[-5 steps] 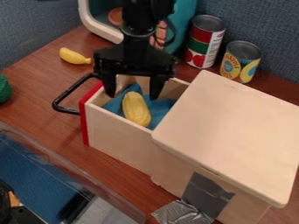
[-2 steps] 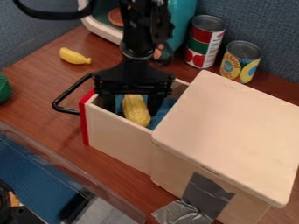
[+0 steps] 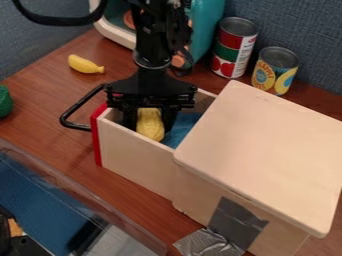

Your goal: Remove the yellow object from the drawer

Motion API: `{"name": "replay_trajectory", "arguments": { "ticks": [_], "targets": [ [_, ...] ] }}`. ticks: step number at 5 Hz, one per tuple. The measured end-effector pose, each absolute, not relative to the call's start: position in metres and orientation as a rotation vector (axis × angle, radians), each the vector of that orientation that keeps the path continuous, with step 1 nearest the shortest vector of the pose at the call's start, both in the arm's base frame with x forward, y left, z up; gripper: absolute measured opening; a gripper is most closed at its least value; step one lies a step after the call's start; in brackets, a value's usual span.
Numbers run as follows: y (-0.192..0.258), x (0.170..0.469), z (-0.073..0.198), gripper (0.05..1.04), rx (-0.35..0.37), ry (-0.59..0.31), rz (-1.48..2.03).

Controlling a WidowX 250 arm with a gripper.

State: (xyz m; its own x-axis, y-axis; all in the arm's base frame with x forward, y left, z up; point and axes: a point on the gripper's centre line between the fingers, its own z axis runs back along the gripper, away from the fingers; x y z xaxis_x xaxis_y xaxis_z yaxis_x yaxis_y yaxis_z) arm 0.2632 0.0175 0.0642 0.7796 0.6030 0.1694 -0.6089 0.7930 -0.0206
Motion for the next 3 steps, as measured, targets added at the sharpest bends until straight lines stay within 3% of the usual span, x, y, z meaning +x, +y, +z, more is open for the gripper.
{"name": "replay_trajectory", "arguments": {
  "ticks": [3],
  "targets": [
    [0.044,0.270,0.142,0.622,-0.045,-0.220,0.594]
  ]
}}
